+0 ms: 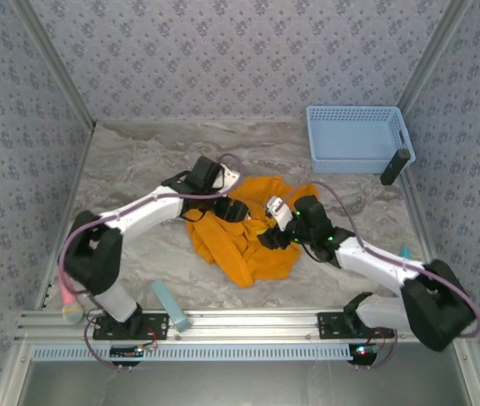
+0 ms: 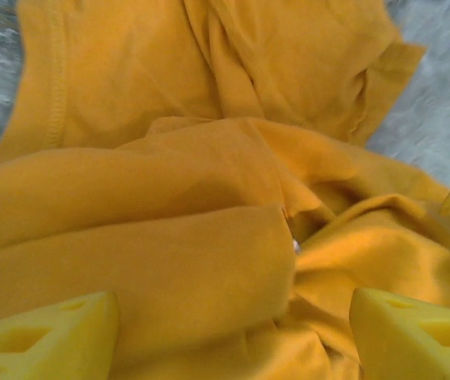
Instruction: Fold the inside-out t-shirt
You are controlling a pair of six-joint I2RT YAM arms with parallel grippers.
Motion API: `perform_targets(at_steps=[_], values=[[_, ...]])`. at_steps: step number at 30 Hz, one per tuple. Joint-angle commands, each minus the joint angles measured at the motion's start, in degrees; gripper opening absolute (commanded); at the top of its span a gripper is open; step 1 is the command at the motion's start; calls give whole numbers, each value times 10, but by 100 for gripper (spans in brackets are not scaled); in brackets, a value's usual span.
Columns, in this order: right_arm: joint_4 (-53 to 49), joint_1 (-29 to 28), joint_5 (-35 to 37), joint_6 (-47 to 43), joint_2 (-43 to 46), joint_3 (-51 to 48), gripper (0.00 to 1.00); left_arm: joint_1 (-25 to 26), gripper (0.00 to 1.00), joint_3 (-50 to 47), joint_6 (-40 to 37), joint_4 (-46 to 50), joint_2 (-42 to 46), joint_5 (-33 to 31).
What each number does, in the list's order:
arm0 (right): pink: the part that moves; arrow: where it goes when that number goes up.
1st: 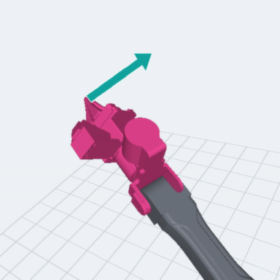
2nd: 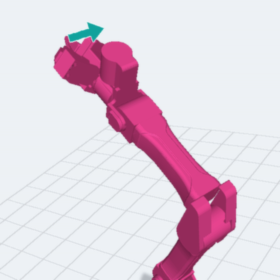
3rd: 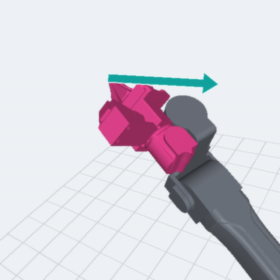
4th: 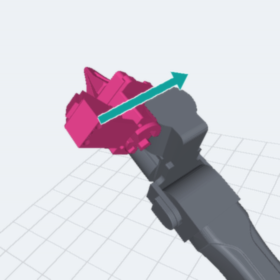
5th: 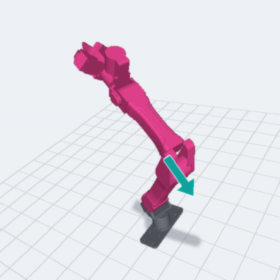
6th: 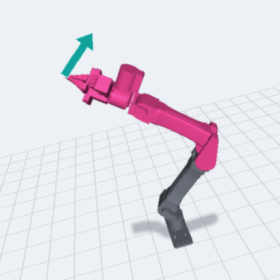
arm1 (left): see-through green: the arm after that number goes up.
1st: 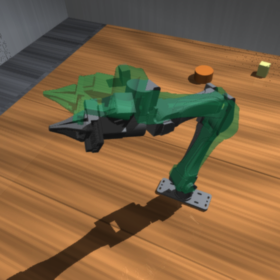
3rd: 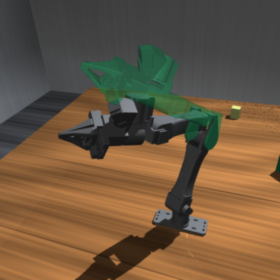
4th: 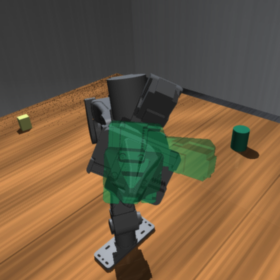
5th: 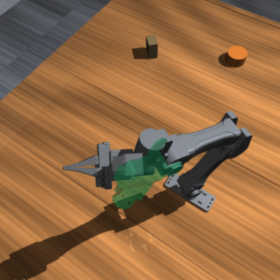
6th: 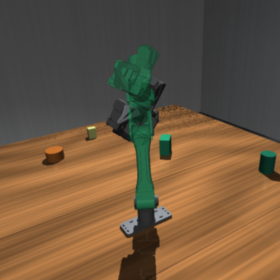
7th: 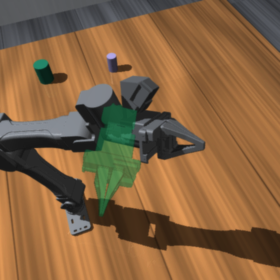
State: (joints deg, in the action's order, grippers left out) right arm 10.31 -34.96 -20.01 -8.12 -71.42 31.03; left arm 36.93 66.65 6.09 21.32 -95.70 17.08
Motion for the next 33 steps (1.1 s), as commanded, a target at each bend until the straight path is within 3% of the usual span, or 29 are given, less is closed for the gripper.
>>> perform_targets(at_steps=[1, 3, 4, 6, 8, 9, 11, 16, 20, 22, 23, 25, 27, 29, 33], values=[[49, 3, -20, 37, -49, 13, 58, 10, 79, 45, -44, 33, -52, -56], [54, 5, -12, 43, -71, 15, 51, 11, 78, 67, -47, 46, -88, -82], [56, 5, -8, 42, -76, 16, 38, 11, 75, 78, -48, 51, -103, -105], [66, 7, -15, 38, -74, 12, 15, 7, 50, 99, -58, 65, -118, -88], [83, 13, -57, 24, -48, 8, 1, -8, 13, 111, -54, 67, -99, -28], [86, 13, -66, 17, -28, 9, 0, -19, 5, 111, -45, 64, -79, 0], [77, 14, -61, -6, 30, 19, 0, -54, 0, 101, -20, 33, -20, 62], [-61, 5, 14, -38, 184, 39, 0, -172, 0, 76, 72, -34, 84, 185], [-81, -7, 82, -4, 264, -79, 0, -283, 2, -54, 138, -116, 91, 163], [-70, -9, 89, 27, 274, -119, 0, -311, 14, -107, 165, -167, 51, 154], [-63, -11, 87, 35, 275, -129, 10, -318, 19, -119, 168, -184, 26, 173], [-54, -21, 107, 43, 274, -136, 28, -315, 42, -133, 172, -206, -9, 200], [-66, -29, 82, 11, 273, -125, 42, -296, 50, -152, 165, -232, -2, 207], [-91, -37, 71, -23, 268, -101, 47, -276, 53, -148, 134, -197, 27, 183], [-98, -38, 52, -59, 221, -34, 48, -225, 55, -100, 47, -40, 91, 116]])
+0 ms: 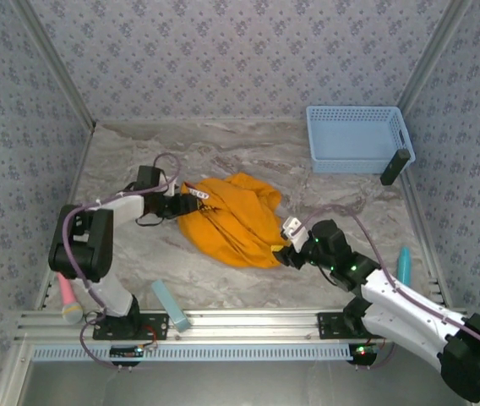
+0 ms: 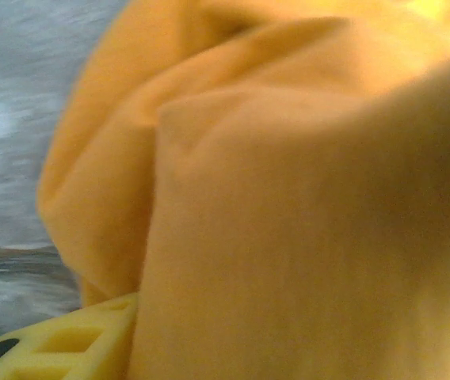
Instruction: Fold the inside-out t-shirt
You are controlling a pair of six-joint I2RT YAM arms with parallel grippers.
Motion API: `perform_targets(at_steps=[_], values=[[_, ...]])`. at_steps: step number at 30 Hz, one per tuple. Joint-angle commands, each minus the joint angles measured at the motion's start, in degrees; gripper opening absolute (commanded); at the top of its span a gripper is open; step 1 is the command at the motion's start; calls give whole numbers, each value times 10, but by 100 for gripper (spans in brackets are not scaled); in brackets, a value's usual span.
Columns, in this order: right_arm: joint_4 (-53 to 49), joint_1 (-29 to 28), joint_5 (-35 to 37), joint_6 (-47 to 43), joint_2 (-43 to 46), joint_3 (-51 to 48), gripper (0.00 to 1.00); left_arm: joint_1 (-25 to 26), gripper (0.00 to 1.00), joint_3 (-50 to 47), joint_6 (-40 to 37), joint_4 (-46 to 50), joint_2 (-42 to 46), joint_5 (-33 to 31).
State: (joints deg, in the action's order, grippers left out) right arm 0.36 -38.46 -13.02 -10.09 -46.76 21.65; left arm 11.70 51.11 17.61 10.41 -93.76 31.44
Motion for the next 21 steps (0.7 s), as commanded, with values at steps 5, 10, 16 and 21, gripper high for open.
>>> perform_targets(at_steps=[5, 10, 16, 21], values=[[43, -30, -20, -63, -199, 156, 48, 80, 57, 70, -83, 137, 133, -132], [106, -48, -21, -36, -372, 234, 50, 67, 59, 19, -43, 78, 165, -125], [177, -52, 9, 28, -530, 283, 47, 94, 61, 20, -50, 82, 162, -126], [191, -44, -63, 21, -509, 288, 0, 103, 63, 37, -73, 85, 121, -168]])
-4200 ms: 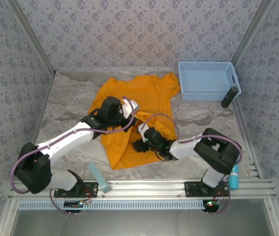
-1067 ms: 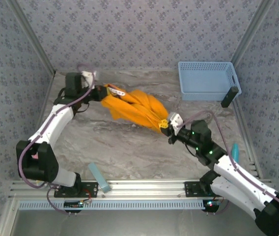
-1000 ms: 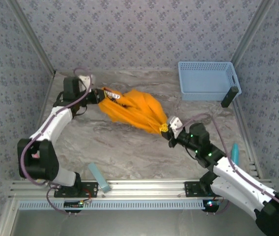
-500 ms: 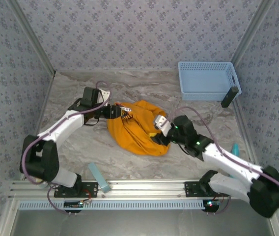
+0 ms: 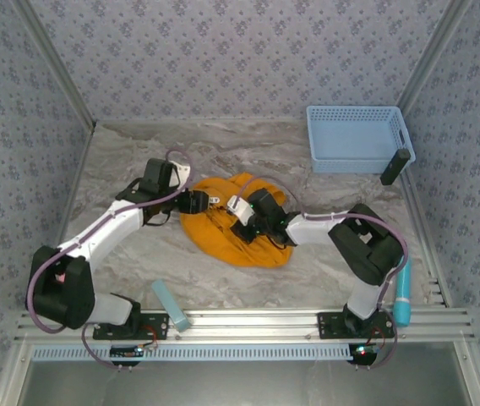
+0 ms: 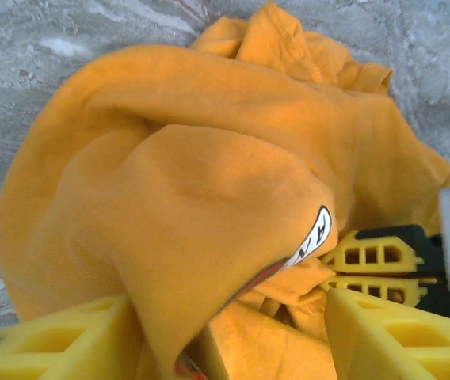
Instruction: Fold the inside-out t-shirt
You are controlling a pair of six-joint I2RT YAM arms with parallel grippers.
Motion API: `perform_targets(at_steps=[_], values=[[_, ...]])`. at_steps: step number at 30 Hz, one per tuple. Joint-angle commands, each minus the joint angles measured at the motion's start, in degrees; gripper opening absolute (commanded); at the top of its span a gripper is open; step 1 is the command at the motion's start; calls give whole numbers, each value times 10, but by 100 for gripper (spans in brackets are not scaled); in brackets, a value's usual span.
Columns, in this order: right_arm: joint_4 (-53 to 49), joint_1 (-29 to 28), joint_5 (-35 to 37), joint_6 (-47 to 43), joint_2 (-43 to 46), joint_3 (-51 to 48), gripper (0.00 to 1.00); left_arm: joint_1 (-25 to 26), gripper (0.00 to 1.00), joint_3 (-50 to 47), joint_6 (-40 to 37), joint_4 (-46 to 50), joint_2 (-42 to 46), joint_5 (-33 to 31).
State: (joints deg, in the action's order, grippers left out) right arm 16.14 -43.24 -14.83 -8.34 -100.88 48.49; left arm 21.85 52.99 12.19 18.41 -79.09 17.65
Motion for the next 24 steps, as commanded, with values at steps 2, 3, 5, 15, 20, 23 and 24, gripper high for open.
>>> perform_targets(at_steps=[2, 3, 5, 15, 20, 23, 24], values=[[15, 8, -98, -31, 79, 16, 0, 0, 63, 33, -39, -2, -43, -33], [3, 10, -122, -60, 109, 13, 0, -3, 60, 44, -45, -3, -57, -32], [-17, 10, -128, -100, 173, -6, 0, -16, 48, 67, -43, -3, -78, -25], [24, -5, -7, 38, 299, -255, 0, -98, 23, 116, -11, -23, -213, 7], [-49, -48, 51, -3, 306, -251, 28, -100, 32, 106, -15, 0, -208, 57], [-83, -56, 34, -30, 330, -215, 35, -81, 45, 94, -33, 46, -150, 61], [-85, -55, 27, -41, 338, -200, 36, -74, 47, 89, -42, 64, -124, 54]])
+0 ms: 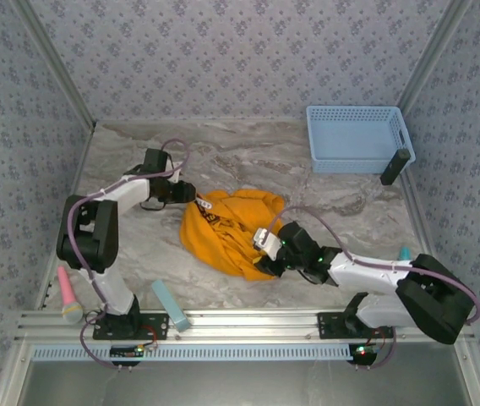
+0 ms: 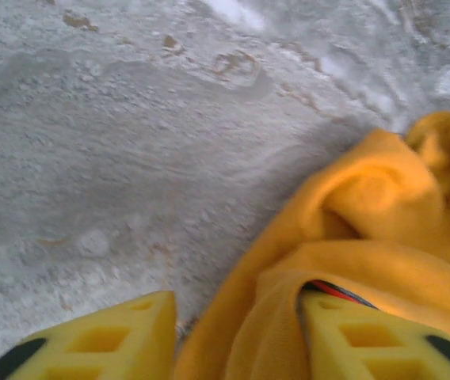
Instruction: Fold the inside-out t-shirt
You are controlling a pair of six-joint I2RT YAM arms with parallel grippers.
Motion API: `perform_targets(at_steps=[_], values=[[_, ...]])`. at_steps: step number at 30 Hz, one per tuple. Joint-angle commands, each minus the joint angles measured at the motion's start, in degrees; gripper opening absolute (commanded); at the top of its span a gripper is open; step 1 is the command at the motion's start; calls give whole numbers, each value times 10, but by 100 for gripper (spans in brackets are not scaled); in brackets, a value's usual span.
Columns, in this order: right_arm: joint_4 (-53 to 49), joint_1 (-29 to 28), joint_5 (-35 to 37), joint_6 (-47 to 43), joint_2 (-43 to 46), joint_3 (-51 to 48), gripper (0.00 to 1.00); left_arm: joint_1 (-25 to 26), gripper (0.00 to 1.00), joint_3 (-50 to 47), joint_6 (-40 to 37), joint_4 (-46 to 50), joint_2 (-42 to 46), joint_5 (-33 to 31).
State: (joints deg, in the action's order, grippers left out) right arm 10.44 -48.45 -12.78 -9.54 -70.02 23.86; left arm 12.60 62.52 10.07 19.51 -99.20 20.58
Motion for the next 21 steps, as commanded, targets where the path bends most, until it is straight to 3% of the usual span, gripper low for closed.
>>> perform_targets(at_steps=[1, 3, 8, 15, 17, 21], values=[[-32, -3, -1, -43, 33, 62, 38, 24, 48, -11, -24, 65, 99, 14], [-46, 2, -19, -85, 22, 105, 39, 29, 47, -24, -19, 85, 145, 11], [-29, 49, -68, -124, -94, 190, 45, 52, 47, -64, 22, 63, 214, 84], [-28, 34, -53, -123, -271, 262, 44, 82, 46, -91, 107, -13, 155, 105], [-34, 36, -47, -97, -281, 267, 35, 89, 47, -79, 95, 2, 123, 92], [-60, 53, -68, -103, -252, 280, 2, 95, 51, -56, 83, 18, 75, 55]])
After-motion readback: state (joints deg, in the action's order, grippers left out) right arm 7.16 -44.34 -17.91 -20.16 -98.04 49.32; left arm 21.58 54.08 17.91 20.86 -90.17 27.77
